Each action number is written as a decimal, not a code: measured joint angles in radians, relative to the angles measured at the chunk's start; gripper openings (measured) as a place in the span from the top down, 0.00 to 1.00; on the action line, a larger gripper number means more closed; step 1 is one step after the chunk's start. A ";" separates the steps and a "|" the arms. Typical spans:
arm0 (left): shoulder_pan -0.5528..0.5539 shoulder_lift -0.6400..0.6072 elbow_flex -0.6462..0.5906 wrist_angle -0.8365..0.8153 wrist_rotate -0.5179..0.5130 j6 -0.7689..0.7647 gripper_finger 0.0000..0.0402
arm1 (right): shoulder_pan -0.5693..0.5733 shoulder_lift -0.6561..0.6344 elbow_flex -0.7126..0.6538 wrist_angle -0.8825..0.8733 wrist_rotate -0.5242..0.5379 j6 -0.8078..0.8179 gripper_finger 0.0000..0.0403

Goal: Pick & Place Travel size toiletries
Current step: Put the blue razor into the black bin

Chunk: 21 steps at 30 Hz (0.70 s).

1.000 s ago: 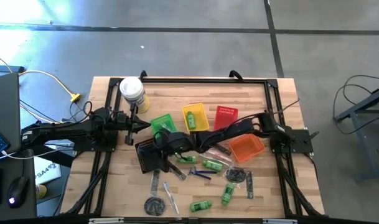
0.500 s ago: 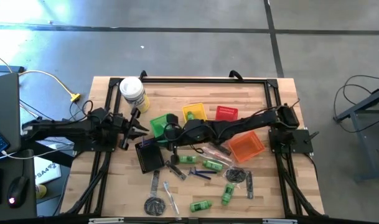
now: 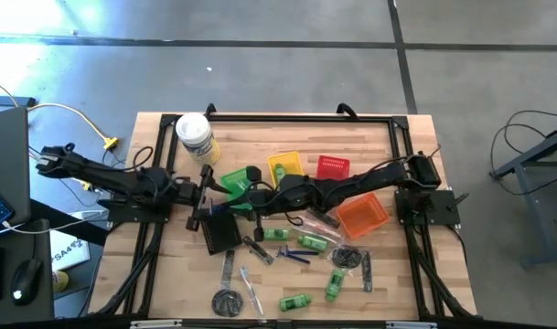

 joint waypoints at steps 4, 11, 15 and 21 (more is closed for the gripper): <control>-0.015 0.089 0.053 0.044 -0.019 0.006 0.35 | 0.001 0.000 0.000 0.007 0.002 0.000 0.94; -0.014 0.186 0.135 0.063 0.043 0.023 0.35 | 0.001 0.000 0.000 -0.008 0.007 -0.001 0.93; -0.014 0.182 0.144 0.059 0.105 0.036 0.35 | 0.001 0.000 0.000 -0.024 0.034 -0.012 0.93; -0.014 0.172 0.144 0.052 0.109 0.021 0.44 | 0.001 0.000 0.000 -0.020 0.036 -0.020 0.93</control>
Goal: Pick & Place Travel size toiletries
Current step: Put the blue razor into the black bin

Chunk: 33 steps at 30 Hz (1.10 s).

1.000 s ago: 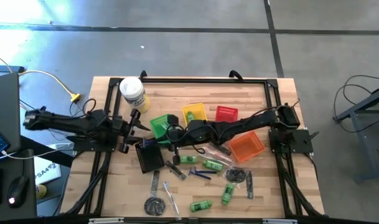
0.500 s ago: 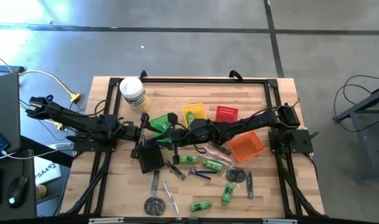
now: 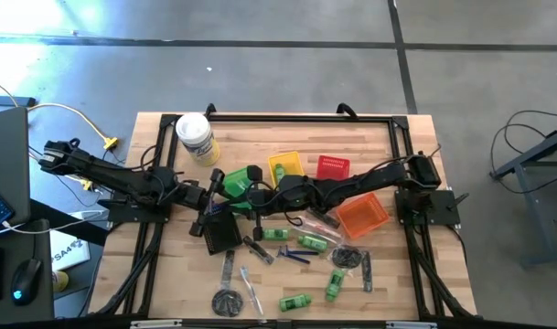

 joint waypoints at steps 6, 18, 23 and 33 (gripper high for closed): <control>0.001 0.000 0.000 0.006 -0.004 -0.008 0.69 | 0.001 0.000 0.000 0.010 0.015 -0.004 0.93; -0.001 0.000 0.000 -0.065 -0.066 -0.026 0.94 | -0.002 -0.016 0.000 -0.083 -0.040 0.007 0.87; 0.000 -0.006 0.000 -0.101 -0.101 -0.034 0.94 | 0.000 -0.095 0.000 -0.217 -0.014 0.015 0.62; 0.000 -0.061 0.209 -0.707 -0.342 -0.059 0.94 | 0.040 -0.399 -0.150 -0.404 0.011 0.054 0.41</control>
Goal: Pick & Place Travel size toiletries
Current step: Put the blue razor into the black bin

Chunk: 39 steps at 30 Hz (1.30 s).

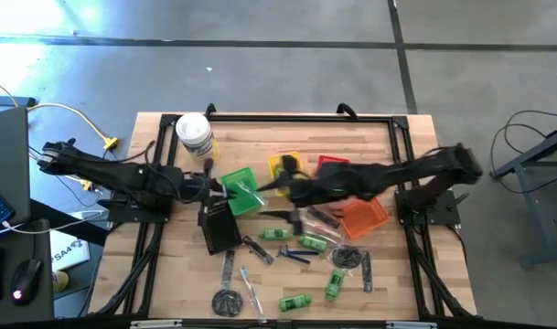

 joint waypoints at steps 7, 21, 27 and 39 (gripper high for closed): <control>0.000 0.067 0.212 -0.396 -0.062 0.072 0.94 | 0.008 -0.300 -0.394 0.127 0.038 0.023 0.72; -0.007 0.380 0.308 -0.829 0.043 0.179 0.94 | 0.112 -0.534 -0.970 0.436 0.157 0.102 0.99; -0.066 0.552 0.308 -0.870 0.047 0.221 0.94 | 0.180 -0.555 -1.122 0.566 0.306 0.146 0.99; -0.159 0.755 0.309 -0.872 0.067 0.239 0.94 | 0.171 -0.565 -1.165 0.621 0.325 0.124 0.99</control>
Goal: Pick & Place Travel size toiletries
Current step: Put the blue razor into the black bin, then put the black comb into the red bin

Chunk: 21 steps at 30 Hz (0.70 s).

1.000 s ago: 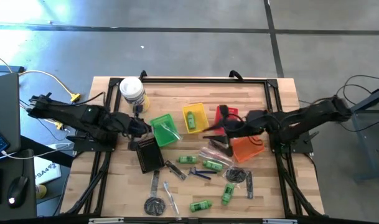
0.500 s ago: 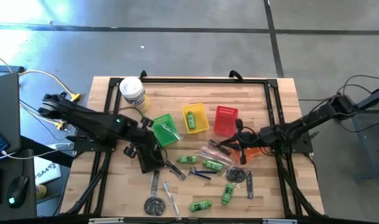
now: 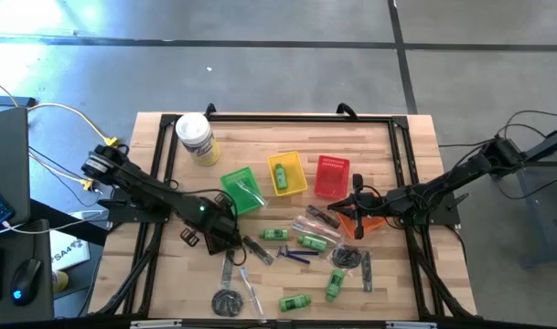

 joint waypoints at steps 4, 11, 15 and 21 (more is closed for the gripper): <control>0.002 0.032 0.000 -0.002 -0.009 0.023 0.94 | 0.000 0.000 0.000 0.007 -0.004 0.000 0.99; 0.003 0.043 0.000 0.004 -0.010 0.018 0.88 | 0.000 0.000 0.000 0.015 -0.004 -0.001 0.99; 0.003 0.043 0.000 -0.005 -0.031 -0.018 0.73 | 0.000 0.000 0.000 0.017 -0.010 -0.001 0.99; 0.002 0.043 0.006 -0.030 -0.045 -0.038 0.57 | 0.000 0.001 0.000 0.019 -0.030 -0.001 0.99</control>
